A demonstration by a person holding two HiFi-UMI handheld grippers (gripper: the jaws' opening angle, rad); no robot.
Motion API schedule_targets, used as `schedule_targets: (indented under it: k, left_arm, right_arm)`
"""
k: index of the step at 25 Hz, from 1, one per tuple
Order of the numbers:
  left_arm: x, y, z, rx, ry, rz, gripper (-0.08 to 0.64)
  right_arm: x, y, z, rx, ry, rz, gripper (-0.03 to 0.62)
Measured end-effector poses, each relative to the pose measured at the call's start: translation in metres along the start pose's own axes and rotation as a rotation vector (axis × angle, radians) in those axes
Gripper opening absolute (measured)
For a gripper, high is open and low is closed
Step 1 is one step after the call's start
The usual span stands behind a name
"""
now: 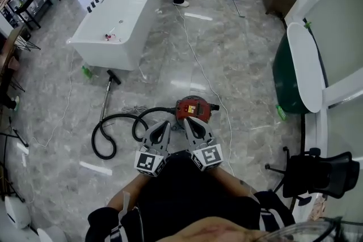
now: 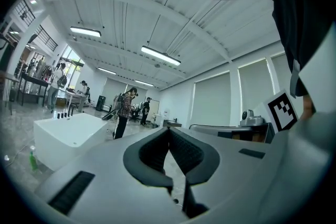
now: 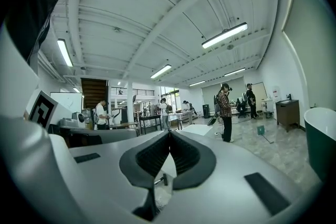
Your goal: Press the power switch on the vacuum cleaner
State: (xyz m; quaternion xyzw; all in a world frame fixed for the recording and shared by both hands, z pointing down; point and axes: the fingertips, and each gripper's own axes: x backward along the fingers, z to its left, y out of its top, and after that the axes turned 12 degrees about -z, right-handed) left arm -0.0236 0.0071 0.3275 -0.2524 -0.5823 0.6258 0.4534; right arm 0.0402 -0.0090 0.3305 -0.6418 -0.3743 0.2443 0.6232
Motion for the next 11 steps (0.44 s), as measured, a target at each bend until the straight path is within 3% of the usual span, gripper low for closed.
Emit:
schedule_targets:
  k: [5,11]
  left_arm:
    - [0.011,-0.001,0.008,-0.005,-0.008,-0.021,0.018]
    - [0.023,0.012,0.020,0.050,-0.004,-0.028,0.018]
  right_arm:
    - [0.001,0.003,0.007,0.035,-0.024,-0.028,0.018]
    - [-0.007,0.000,0.029,0.028,-0.012,-0.033,0.018]
